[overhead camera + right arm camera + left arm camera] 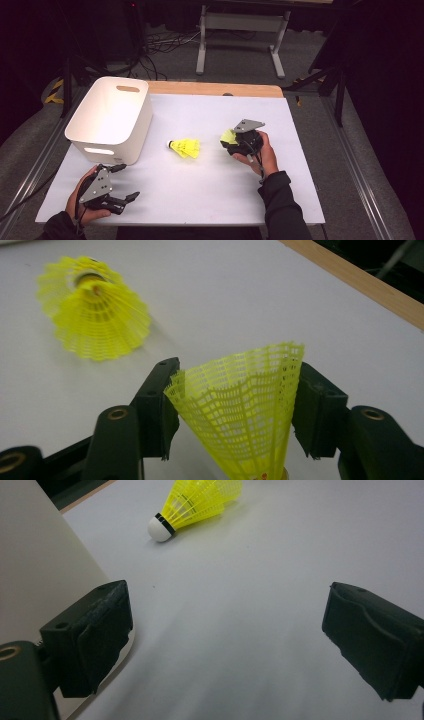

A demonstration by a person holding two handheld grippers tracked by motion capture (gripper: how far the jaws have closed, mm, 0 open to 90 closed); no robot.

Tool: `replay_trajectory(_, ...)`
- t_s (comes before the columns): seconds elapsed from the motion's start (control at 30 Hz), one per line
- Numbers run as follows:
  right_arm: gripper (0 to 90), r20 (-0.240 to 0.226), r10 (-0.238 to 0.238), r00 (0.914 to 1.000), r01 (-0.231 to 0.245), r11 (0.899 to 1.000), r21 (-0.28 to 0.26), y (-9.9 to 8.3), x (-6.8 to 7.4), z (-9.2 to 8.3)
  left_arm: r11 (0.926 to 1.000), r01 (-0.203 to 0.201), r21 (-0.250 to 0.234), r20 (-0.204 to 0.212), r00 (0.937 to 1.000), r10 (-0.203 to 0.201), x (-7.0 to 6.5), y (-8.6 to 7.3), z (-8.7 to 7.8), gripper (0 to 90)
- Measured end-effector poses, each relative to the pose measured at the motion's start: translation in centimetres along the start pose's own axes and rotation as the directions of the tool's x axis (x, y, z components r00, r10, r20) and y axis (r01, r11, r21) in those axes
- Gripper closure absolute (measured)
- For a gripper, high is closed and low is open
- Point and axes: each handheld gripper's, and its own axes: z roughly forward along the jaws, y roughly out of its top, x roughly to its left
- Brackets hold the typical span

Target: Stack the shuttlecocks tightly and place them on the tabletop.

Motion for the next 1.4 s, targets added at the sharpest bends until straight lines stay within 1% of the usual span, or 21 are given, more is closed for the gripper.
replay_trajectory(0.1, 43.0, -0.038, -0.006, 0.9993, 0.004, 0.999, -0.041, 0.6, 1.3, -0.4, 1.0, 0.002, 0.0, 0.003, 1.0, -0.002, 0.0, 0.0, 0.0, 6.7)
replay_trajectory(0.13, 43.0, -0.038, -0.006, 0.9993, 0.004, 0.999, -0.041, 0.6, 1.3, -0.4, 1.0, 0.002, 0.0, 0.003, 1.0, -0.002, 0.0, 0.0, 0.0, 6.7)
replay_trajectory(0.23, 43.1, -0.095, -0.016, 0.9953, 0.009, 0.997, -0.078, 1.2, 2.8, -0.4, 1.0, 0.005, -0.001, 0.002, 1.0, -0.005, -0.1, 0.0, -0.1, 6.7)
replay_trajectory(0.3, 42.8, -0.123, -0.014, 0.9923, 0.002, 0.996, -0.094, 1.3, 3.5, -0.3, 1.0, 0.007, -0.002, 0.002, 1.0, -0.007, -0.1, 0.0, -0.1, 6.7)
replay_trajectory(0.33, 42.5, -0.129, -0.016, 0.9915, 0.004, 0.995, -0.096, 1.3, 3.7, -0.1, 1.0, 0.007, -0.002, 0.001, 1.0, -0.007, -0.1, 0.0, -0.1, 6.7)
replay_trajectory(0.37, 41.9, -0.142, -0.024, 0.9895, 0.01, 0.995, -0.1, 1.3, 4.3, 0.1, 1.0, 0.006, -0.003, 0.001, 1.0, -0.006, -0.1, 0.0, -0.1, 6.7)
replay_trajectory(0.43, 41.7, -0.162, -0.04, 0.986, 0.023, 0.995, -0.102, 1.1, 4.9, 0.3, 1.0, 0.005, -0.003, 0.0, 1.0, -0.005, -0.1, 0.0, -0.1, 6.7)
replay_trajectory(0.53, 41.1, -0.181, -0.042, 0.9827, 0.023, 0.994, -0.106, 0.7, 5.4, 0.3, 1.0, 0.002, -0.006, 0.001, 1.0, -0.002, -0.1, 0.0, -0.2, 6.6)
replay_trajectory(0.57, 41.1, -0.181, -0.042, 0.9827, 0.023, 0.994, -0.106, 0.7, 5.4, 0.3, 1.0, 0.002, -0.006, 0.001, 1.0, -0.002, -0.1, 0.0, -0.2, 6.6)
replay_trajectory(0.6, 40.4, -0.194, -0.039, 0.9803, 0.017, 0.993, -0.115, 0.4, 5.5, 0.2, 1.0, 0.0, -0.005, -0.001, 1.0, 0.0, -0.1, 0.0, -0.2, 6.7)
replay_trajectory(0.7, 39.4, -0.189, -0.042, 0.981, 0.02, 0.993, -0.118, 0.2, 5.4, 0.1, 1.0, -0.004, -0.003, -0.003, 1.0, 0.004, -0.1, 0.1, -0.2, 6.7)
replay_trajectory(0.77, 39.3, -0.197, -0.028, 0.98, 0.004, 0.993, -0.122, -0.1, 5.2, 0.1, 1.0, -0.003, -0.001, -0.002, 1.0, 0.003, -0.1, 0.1, -0.2, 6.7)
replay_trajectory(0.83, 39.2, -0.202, -0.025, 0.9791, 0.0, 0.993, -0.121, -0.1, 5.2, 0.1, 1.0, -0.006, -0.002, -0.005, 1.0, 0.006, -0.1, 0.0, -0.2, 6.7)
replay_trajectory(0.87, 38.6, -0.202, -0.032, 0.979, 0.009, 0.994, -0.112, -0.3, 5.2, 0.0, 1.0, -0.004, -0.003, -0.003, 1.0, 0.004, -0.1, 0.0, -0.2, 6.7)
replay_trajectory(0.93, 38.2, -0.203, -0.033, 0.9786, 0.011, 0.994, -0.109, -0.5, 5.2, -0.1, 1.0, -0.005, -0.002, -0.004, 1.0, 0.005, -0.1, 0.0, -0.2, 6.7)
replay_trajectory(1.13, 37.1, -0.202, -0.021, 0.9792, -0.002, 0.994, -0.109, -1.1, 5.0, -0.4, 1.0, -0.004, 0.0, 0.0, 1.0, 0.004, -0.1, 0.1, -0.2, 6.7)
replay_trajectory(1.2, 35.9, -0.189, -0.024, 0.9817, 0.004, 0.994, -0.108, -1.4, 4.9, -0.5, 1.0, -0.004, 0.0, -0.002, 1.0, 0.004, -0.2, 0.1, -0.2, 6.7)
replay_trajectory(1.4, 34.6, -0.185, -0.029, 0.9824, 0.011, 0.995, -0.096, -2.0, 4.8, -0.7, 1.0, -0.004, 0.0, -0.002, 1.0, 0.004, -0.2, 0.1, -0.2, 6.7)
